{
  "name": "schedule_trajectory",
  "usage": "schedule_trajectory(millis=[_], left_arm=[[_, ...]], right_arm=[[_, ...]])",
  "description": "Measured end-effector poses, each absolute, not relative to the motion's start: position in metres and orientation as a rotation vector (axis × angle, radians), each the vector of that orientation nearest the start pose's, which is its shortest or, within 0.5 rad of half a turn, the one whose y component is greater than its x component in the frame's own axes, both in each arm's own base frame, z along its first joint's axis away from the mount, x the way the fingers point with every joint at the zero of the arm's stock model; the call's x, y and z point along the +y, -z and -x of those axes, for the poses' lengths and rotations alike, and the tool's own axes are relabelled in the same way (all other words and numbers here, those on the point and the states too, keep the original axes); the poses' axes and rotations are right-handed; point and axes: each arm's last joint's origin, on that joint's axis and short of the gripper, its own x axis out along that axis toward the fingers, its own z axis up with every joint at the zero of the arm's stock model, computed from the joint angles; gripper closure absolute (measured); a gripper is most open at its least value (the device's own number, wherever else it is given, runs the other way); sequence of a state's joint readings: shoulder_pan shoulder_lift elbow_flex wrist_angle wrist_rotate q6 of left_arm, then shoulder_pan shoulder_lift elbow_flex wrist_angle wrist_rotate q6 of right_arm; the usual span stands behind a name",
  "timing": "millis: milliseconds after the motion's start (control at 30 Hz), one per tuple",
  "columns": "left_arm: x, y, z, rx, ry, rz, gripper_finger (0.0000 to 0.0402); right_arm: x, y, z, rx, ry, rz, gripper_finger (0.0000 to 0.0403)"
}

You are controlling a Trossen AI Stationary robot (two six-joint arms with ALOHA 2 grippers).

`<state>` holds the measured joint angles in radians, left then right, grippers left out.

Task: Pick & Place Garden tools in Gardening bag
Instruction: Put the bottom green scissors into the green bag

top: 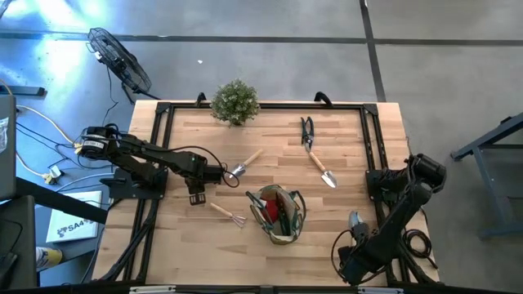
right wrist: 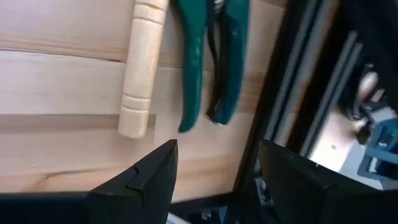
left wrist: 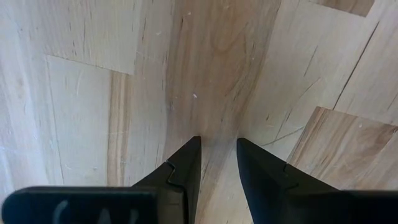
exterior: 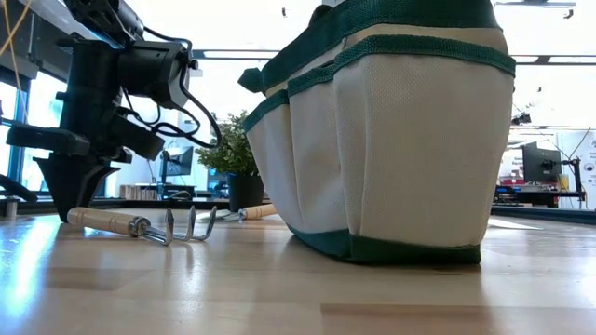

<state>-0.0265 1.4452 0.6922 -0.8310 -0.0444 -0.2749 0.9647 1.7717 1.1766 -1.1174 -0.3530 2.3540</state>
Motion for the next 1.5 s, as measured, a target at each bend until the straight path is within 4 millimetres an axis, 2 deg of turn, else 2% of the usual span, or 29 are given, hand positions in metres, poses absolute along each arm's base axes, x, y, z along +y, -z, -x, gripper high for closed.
schedule_trajectory(millis=[667, 1100, 1500], left_arm=[[-0.004, -0.145, -0.205, 1.568, -0.231, 0.159, 0.0302], [-0.004, -0.145, -0.205, 1.568, -0.231, 0.159, 0.0302], [-0.004, -0.145, -0.206, 1.567, -0.231, 0.159, 0.0302]], right_arm=[[0.242, -0.149, -0.155, 1.629, 1.227, -1.023, 0.0188], [0.239, -0.138, -0.154, 1.610, 1.194, -1.047, 0.0188], [0.237, -0.136, -0.153, 1.611, 1.188, -1.049, 0.0188]])
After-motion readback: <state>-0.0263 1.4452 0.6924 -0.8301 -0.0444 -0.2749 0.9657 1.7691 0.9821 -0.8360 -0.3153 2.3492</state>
